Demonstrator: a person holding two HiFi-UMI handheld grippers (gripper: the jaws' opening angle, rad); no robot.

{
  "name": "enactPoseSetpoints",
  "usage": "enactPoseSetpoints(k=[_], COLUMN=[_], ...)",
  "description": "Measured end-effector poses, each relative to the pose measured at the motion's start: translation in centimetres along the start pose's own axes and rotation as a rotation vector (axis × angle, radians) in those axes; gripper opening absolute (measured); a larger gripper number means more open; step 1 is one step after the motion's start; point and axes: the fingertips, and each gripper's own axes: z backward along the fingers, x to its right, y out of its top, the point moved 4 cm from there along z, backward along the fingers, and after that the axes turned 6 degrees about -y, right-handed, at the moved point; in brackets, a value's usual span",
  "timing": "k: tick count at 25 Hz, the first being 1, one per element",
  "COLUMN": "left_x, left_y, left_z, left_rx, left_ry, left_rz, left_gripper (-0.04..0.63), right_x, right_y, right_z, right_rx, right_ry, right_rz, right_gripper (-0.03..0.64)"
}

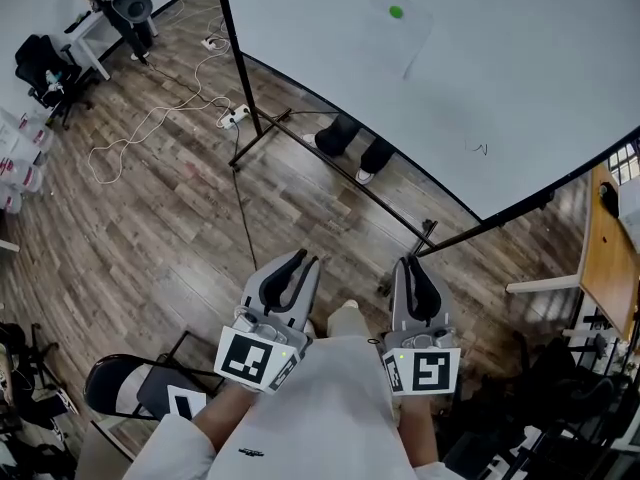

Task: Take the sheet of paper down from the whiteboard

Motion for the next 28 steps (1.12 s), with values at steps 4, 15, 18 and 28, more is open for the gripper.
enactPoseSetpoints(k=[4, 15, 18, 28], left_x=[-1.4, -7.6, -9.2, -12.9], left_y=[0.4, 1.9, 2.6, 5.7], left_z=[-1.3, -11.4, -15.8, -28.3], left_rx=[0.004, 0.002, -0.002, 0.007], left_ry=[-0.008, -0.005, -0.005, 0.014], left_rz=[-0.001, -0.036, -0.040, -0.055], left_gripper=[0.064, 0.092, 0.107, 0.129], right_x=[0.1, 4.5, 7.0, 14.3], right_y=[0.2, -0.9, -0.8, 0.1], right_z=[-1.8, -12.9, -17.0, -28.1], right_rx=[0.003, 0.008, 0.010, 0.013], right_ry=[-0.008, 0.006, 0.013, 0.060], right_rz=[0.003, -0.025, -0.027, -0.042], right_gripper=[0.066, 0.106, 0.110, 0.110])
